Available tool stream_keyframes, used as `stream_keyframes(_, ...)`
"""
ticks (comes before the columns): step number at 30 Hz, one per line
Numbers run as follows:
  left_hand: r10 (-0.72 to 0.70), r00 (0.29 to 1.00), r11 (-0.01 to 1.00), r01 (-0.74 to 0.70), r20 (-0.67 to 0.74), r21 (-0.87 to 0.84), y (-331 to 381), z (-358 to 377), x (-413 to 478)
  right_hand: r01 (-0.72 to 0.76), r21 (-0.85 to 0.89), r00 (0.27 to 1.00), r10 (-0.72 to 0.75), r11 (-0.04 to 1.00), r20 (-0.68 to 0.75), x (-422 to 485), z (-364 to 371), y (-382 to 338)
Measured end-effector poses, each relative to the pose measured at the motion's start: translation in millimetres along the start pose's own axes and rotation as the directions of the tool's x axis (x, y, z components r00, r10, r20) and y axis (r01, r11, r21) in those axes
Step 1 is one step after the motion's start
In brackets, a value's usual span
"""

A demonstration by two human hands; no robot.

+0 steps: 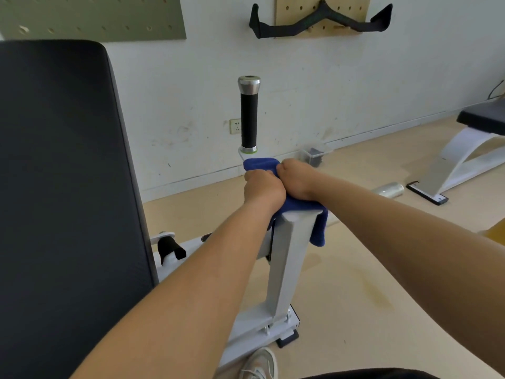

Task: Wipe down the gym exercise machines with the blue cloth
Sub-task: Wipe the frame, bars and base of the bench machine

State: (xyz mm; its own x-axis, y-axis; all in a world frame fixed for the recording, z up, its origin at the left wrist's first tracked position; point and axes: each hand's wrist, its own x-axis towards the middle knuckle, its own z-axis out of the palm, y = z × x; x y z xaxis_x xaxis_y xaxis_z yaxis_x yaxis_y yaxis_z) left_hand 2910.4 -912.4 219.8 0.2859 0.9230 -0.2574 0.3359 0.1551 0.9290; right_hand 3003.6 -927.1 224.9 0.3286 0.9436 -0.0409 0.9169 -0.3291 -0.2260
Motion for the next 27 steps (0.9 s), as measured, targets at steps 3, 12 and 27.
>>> stream_keyframes(3,0.006,1.000,0.998,-0.005,-0.007,0.055,11,-6,29,-0.001,0.039,1.000,0.001,0.999,0.005,39,0,-6)
stream_keyframes(12,0.071,0.995,0.997,-0.071,-0.063,-0.006,18,-10,58,-0.001,0.116,1.000,0.001,0.993,0.000,71,0,-10)
stream_keyframes(27,0.007,1.000,1.000,-0.006,0.017,-0.019,-30,13,-77,-0.035,0.352,0.998,0.051,0.935,-0.037,-80,13,19)
